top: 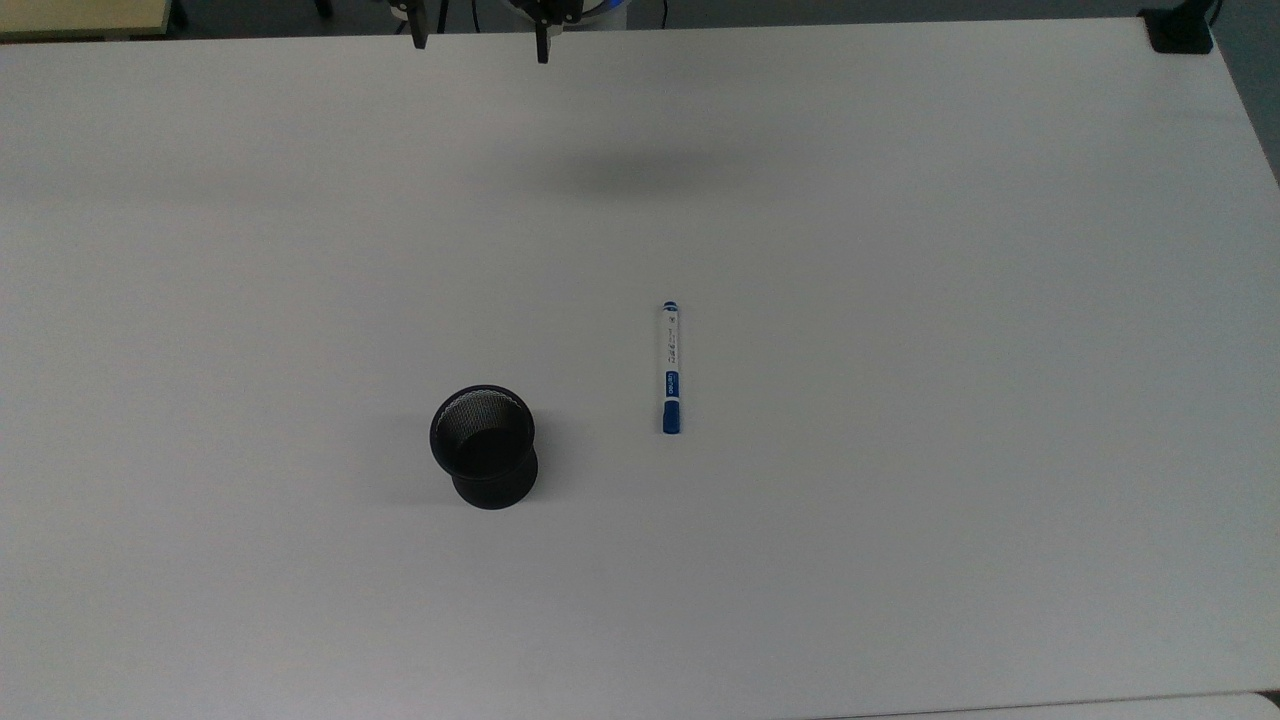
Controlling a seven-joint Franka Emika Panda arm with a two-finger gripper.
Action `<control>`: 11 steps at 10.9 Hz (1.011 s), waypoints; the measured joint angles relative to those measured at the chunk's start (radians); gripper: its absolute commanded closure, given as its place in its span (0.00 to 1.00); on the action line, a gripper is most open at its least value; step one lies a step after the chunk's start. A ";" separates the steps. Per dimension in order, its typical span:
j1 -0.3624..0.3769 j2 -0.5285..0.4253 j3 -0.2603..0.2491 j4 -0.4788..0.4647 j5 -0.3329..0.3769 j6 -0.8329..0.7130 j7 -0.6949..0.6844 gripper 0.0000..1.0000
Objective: Insert the marker
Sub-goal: 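Move the open gripper down toward the white blue-capped marker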
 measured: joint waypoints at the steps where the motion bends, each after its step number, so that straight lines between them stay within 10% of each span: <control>1: 0.001 0.005 0.000 0.000 0.000 0.000 0.000 0.00; 11: -0.001 0.029 0.003 0.001 0.000 0.064 0.001 0.00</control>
